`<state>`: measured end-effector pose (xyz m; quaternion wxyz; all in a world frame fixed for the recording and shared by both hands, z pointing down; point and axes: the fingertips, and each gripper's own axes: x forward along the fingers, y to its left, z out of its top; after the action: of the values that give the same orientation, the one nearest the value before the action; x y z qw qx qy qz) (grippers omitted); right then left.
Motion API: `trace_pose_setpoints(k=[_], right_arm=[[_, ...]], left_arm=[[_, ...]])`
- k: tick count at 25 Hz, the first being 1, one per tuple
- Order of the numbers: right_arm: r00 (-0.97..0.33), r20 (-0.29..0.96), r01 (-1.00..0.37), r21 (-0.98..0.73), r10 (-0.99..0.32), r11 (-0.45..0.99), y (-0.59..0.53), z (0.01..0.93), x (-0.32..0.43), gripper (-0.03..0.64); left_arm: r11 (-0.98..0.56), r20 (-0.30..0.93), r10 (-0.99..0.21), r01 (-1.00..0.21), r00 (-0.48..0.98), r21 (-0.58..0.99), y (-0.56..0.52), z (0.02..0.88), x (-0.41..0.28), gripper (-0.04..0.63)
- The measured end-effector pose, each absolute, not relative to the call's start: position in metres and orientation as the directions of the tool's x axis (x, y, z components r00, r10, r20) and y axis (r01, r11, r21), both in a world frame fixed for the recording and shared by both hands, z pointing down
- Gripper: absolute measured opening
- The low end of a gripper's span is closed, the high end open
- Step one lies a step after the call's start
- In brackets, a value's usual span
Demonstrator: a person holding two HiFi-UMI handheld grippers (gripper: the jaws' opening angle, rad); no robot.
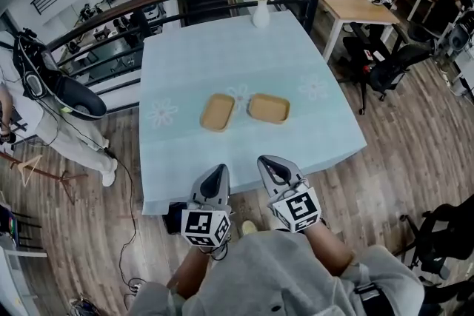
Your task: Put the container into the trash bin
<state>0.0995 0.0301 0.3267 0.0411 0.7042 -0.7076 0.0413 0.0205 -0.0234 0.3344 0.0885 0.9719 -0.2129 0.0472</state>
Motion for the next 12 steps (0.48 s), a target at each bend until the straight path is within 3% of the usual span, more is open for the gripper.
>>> trace_pose_setpoints(k=[12], right_arm=[[0.009,0.116,-1.000,0.015,-0.993,-0.008,0.041,0.325,0.094,0.026]], left_arm=[[-0.894,0.131,-0.402,-0.419,0.906,0.160,-0.013,0.337,0.013,0.020]])
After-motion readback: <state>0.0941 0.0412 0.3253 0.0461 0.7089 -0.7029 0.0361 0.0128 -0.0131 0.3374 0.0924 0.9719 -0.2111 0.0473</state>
